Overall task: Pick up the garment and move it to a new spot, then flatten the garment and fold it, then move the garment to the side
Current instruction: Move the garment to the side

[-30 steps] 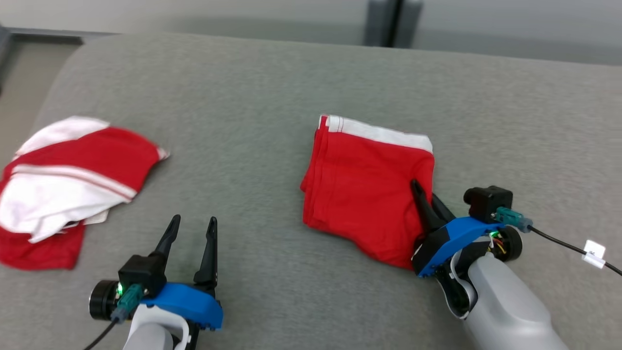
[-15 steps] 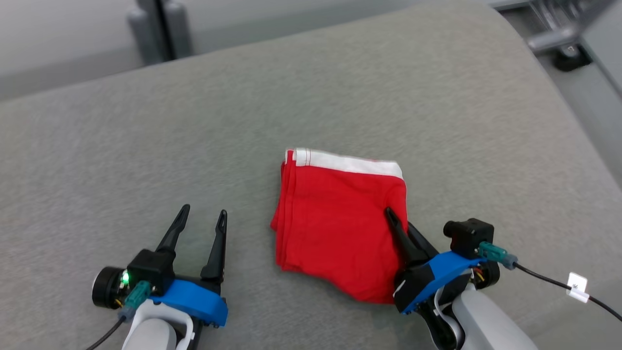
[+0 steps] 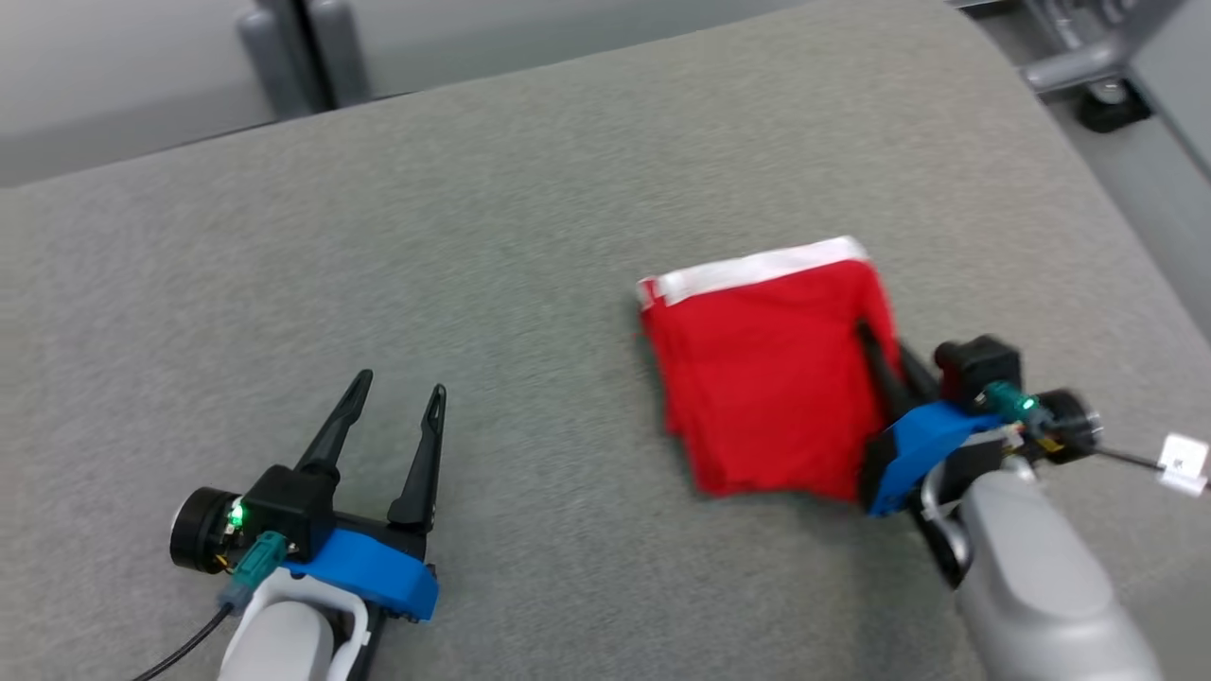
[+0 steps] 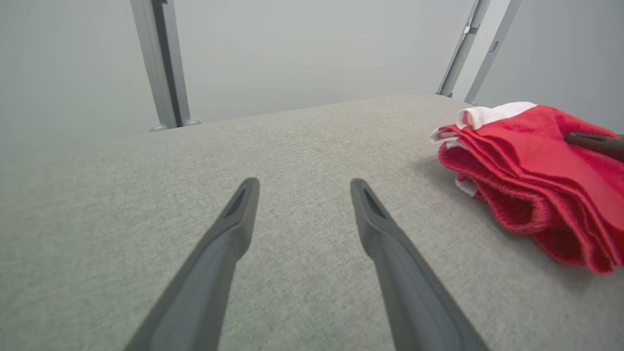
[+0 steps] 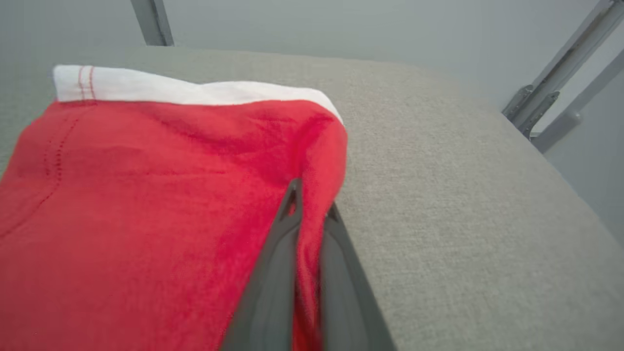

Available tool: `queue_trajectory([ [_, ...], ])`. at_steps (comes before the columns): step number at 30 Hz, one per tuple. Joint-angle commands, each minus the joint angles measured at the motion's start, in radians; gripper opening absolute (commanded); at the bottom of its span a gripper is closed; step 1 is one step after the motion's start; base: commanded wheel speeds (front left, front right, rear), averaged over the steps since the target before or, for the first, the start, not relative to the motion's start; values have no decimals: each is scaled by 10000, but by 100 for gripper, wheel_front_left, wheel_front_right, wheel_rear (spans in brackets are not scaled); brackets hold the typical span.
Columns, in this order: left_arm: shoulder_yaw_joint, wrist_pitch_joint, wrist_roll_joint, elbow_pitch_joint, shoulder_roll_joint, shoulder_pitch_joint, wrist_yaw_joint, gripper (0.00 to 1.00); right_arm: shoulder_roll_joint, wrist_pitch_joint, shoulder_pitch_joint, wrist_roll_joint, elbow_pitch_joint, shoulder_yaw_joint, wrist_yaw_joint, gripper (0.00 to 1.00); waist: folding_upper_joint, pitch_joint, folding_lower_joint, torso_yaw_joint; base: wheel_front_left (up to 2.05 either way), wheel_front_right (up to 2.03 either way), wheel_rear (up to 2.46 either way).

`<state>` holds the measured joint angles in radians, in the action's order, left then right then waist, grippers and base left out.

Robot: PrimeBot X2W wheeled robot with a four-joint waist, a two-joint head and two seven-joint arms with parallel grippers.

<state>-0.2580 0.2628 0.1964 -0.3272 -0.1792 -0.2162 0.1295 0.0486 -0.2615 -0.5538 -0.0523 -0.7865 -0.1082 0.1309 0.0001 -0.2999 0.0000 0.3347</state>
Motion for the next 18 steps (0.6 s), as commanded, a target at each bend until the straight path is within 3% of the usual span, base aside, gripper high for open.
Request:
queue_trajectory([
  [1, -1, 28, 87, 60, -120, -224, 20, 100, 167, 79, -338, 756, -161, 485, 0, 0, -1, -573, 0, -735, 0, 0, 0],
  [5, 37, 28, 269, 164, -277, -284, 20, 100, 831, 713, -771, 2797, -382, 2530, -2, 0, -1, -849, 0, -1630, 0, 0, 0],
  [10, 240, 28, 449, 151, -351, -235, 20, 100, 1201, 1558, -749, 4761, 381, 4841, 0, 0, -1, -1015, 0, -2295, 0, 0, 0],
  [14, 366, 28, 492, 164, -375, -117, 20, 100, 1181, 1995, -642, 5764, 1178, 6274, -3, 0, -1, -1100, 0, -2501, 0, 0, 0],
  [18, 404, 28, 523, 182, -387, -96, 20, 100, 1376, 2185, -648, 6365, 1503, 7078, -2, 0, -1, -1152, 0, -2573, 0, 0, 0],
])
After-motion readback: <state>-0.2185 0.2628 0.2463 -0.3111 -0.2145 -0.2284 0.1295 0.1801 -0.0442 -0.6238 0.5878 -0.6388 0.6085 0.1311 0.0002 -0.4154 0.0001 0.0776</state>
